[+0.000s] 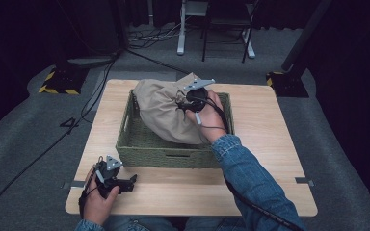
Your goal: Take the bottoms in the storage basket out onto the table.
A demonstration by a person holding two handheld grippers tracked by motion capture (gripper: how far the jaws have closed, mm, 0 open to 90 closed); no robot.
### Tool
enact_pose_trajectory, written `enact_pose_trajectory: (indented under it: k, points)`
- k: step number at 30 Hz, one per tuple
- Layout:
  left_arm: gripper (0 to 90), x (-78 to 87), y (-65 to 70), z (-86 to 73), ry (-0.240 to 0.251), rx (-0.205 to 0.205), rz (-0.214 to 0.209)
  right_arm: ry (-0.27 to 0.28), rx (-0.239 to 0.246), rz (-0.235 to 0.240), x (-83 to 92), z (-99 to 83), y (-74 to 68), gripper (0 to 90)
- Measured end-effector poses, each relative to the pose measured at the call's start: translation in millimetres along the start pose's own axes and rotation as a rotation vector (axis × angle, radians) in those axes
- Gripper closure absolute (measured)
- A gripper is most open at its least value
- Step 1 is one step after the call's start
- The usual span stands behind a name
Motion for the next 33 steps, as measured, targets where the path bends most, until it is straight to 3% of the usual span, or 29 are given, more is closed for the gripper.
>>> enact_pose_trajectory:
  k: [8,16,23,33]
  points:
    - [0.2,0.2,0.0,0.0,-0.003,0.000,0.000,0.064,0.014,-0.019,26.0,4.5,2.7,72.3]
    - [0.2,0.1,0.0,0.0,-0.002,0.000,-0.001,0.081,0.008,-0.034,48.0,4.1,4.2,72.2]
    - [0.1,0.1,0.0,0.2,-0.002,-0.001,-0.001,0.122,0.009,-0.054,80.9,-1.7,12.2,72.2]
    - [0.1,0.1,0.0,0.2,-0.002,-0.001,-0.001,0.151,0.007,-0.069,106.6,-14.1,18.9,72.1]
Point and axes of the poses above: each handheld gripper's, and its own axes: x roughly backward along the jaws, z roughly out of its top, y roughly to its right, the point moved 1 cm from there along -x, roughly forward along the jaws, and after that the axes turned 11 degrees about -y, right-handed, at the moved point
